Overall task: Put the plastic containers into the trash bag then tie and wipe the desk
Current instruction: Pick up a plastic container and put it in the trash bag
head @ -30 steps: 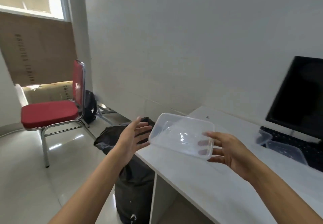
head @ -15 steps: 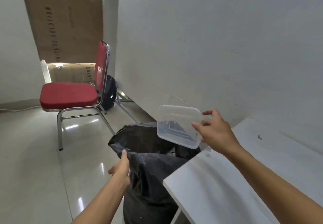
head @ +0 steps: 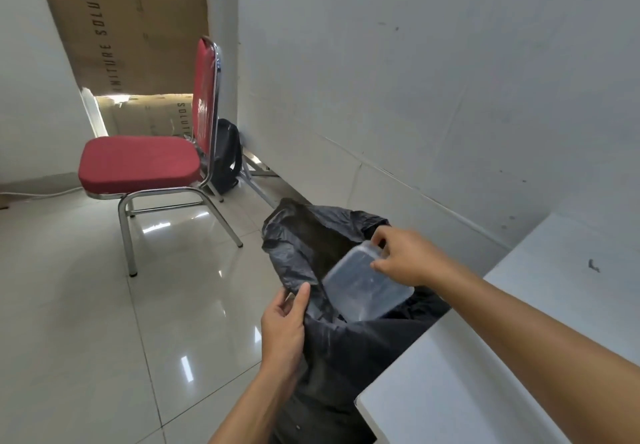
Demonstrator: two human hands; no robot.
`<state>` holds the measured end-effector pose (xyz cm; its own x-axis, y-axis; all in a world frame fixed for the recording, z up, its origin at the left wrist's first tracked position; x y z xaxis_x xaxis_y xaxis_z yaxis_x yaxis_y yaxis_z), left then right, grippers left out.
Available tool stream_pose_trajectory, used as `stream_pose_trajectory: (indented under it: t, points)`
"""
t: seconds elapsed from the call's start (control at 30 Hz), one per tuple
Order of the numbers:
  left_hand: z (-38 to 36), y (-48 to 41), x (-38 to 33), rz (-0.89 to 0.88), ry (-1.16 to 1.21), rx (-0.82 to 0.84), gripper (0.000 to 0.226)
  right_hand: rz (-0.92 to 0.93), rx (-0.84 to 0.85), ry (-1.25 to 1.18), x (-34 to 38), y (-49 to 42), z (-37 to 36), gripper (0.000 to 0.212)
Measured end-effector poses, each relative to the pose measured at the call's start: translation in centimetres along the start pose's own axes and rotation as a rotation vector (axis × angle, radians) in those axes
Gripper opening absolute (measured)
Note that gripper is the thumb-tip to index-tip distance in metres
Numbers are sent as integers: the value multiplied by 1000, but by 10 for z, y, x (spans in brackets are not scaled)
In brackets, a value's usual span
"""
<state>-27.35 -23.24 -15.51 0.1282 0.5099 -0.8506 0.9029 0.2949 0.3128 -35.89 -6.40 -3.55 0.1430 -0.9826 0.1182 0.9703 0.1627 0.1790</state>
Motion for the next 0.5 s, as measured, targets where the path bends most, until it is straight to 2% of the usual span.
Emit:
stream_pose_trajectory:
  t: [0.07,0.17,0.23,0.5]
  points:
    - [-5,10,-3,-18,3,13,5,67,164,19,7,-1,-10,39]
    - [-10,22,-10,-25,-35,41,38,84,253,-11,14,2,-22,49]
    - [-10,25,-12,-40,-62,42,47,67,197,-56,12,6,-22,53]
    - [-12,52,-22,-17,-138,72,45,47,-104,-304,-7,63,25,28]
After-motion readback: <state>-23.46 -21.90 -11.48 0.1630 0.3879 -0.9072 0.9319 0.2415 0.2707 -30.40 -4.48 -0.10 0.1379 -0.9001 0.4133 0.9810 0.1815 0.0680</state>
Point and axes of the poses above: each hand's wrist, its own y-axis away from the middle knuckle, its own z-axis out of the back of the hand, x = y × z, the point moved 1 cm from there along -y, towards the middle knuckle, and after that the axes turned 6 degrees about y, right-handed, at the moved point
